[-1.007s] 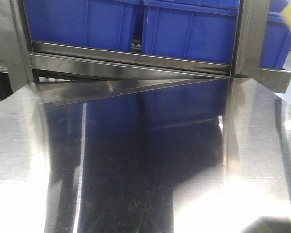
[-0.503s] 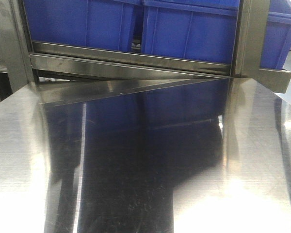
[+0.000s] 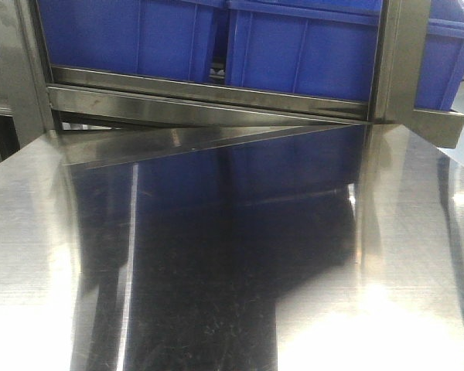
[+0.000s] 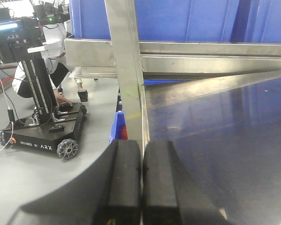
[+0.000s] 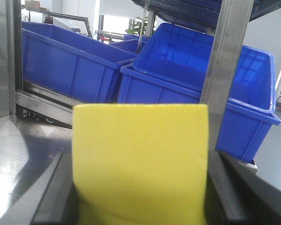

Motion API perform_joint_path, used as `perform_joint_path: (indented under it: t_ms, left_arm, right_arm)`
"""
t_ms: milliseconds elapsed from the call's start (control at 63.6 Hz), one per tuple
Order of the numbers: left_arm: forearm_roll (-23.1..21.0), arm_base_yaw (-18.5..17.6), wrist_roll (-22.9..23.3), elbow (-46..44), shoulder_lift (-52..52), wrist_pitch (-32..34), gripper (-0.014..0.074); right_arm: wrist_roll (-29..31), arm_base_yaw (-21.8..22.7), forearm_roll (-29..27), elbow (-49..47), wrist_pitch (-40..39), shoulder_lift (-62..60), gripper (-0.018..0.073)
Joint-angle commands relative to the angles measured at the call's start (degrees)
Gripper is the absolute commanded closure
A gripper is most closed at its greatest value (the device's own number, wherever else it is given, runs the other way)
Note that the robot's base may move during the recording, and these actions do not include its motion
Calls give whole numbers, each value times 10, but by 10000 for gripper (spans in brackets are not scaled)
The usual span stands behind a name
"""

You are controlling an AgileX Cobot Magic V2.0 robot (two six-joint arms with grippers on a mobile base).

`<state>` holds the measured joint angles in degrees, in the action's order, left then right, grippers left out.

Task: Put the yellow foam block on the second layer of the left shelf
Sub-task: 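Raise the held cube with the right gripper clear of the table, then drive the base away from the table holding the cube in the right gripper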

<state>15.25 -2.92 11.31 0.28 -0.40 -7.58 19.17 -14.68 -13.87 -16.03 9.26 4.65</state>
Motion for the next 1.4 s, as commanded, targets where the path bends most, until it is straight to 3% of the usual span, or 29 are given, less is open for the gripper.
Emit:
perform_joint_path:
  t_ms: [0, 1384]
  left_arm:
    - [0, -4, 2, 15, -8, 49, 460]
    - [0, -4, 2, 15, -8, 49, 460]
  right_arm:
    - [0, 3, -5, -16, -56, 6, 241]
    - [0, 3, -5, -16, -56, 8, 241]
